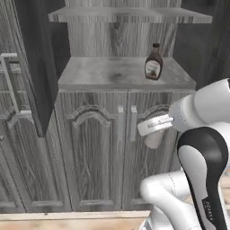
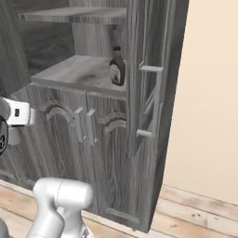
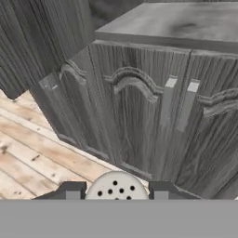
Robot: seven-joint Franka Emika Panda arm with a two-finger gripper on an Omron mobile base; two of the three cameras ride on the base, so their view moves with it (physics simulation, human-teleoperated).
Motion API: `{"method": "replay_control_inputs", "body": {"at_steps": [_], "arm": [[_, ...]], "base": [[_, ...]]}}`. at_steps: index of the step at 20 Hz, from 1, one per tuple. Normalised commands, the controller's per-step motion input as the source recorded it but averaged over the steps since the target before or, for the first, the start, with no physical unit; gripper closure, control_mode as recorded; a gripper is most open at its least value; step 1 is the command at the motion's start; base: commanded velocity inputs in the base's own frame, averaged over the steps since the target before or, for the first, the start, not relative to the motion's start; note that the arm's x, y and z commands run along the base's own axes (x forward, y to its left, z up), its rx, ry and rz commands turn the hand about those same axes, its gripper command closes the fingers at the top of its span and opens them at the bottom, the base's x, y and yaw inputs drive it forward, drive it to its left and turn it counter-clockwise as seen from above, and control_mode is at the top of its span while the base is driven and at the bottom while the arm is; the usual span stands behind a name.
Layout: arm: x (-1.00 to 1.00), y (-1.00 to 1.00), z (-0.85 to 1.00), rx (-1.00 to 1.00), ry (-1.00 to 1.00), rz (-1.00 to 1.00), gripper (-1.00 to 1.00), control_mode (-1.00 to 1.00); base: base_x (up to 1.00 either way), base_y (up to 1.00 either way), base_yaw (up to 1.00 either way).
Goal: Move the shaker and syrup bottle from the cabinet to the dining counter.
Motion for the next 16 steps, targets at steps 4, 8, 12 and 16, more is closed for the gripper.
{"method": "replay_control_inputs", "body": {"at_steps": [4, 8, 12, 16], "arm": [[0.0, 0.0, 0.0, 0.0, 0.0, 0.0, 1.0, 1.0], [0.0, 0.0, 0.0, 0.0, 0.0, 0.0, 1.0, 1.0], [0.0, 0.0, 0.0, 0.0, 0.0, 0.0, 1.0, 1.0], [0.0, 0.0, 0.0, 0.0, 0.0, 0.0, 1.0, 1.0]], "base": [[-0.39, 0.42, 0.77], [-0.33, 0.39, 0.71], [-0.38, 0.34, 0.67], [-0.29, 0.33, 0.62]]}}
